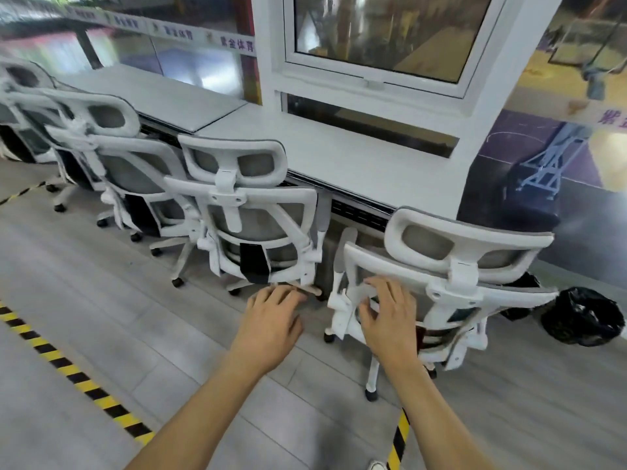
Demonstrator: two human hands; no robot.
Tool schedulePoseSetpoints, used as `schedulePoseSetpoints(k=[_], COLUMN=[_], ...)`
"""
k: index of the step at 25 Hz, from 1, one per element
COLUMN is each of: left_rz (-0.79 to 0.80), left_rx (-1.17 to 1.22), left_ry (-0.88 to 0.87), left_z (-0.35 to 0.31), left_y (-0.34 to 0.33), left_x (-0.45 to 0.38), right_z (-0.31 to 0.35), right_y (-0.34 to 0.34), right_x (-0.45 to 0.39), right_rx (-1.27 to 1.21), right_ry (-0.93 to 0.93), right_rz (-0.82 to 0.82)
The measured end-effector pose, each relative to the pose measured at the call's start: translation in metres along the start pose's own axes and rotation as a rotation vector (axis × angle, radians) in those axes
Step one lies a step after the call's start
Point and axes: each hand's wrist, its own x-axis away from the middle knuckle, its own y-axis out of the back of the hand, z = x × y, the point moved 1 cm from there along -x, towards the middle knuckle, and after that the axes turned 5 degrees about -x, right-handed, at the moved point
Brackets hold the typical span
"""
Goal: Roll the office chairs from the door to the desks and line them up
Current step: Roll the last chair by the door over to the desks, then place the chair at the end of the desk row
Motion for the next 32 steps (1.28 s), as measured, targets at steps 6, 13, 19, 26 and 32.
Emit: schedulePoseSetpoints(k=[6, 13, 19, 26, 32], left_rz=[-0.092, -0.204, -0.190, -0.214, -0.271], left_rx=[-0.036, -0.070, -0.161, -0.251, -0.292], left_ry=[0.113, 0.294, 0.509, 0.775, 0.848], left_z=[0.096, 0.225, 0.372, 0.526, 0.699], left_y=[0.042, 0.079, 0.122, 0.169, 0.199], left_x=[0.054, 0.066, 0.035, 0.033, 0.027], right_z=[0.101, 0.206, 0.317, 0.472, 0.607], right_y=[-0.090, -0.204, -0.341, -0.476, -0.612], right_x=[0.015, -0.028, -0.100, -0.175, -0.221], right_rx=[-0.045, -0.178, -0.301, -0.414, -0.443], right_ry=[0.112, 0.252, 0.344, 0.549, 0.663], right_rz=[0.203, 0.335, 0.484, 0.631, 0.669])
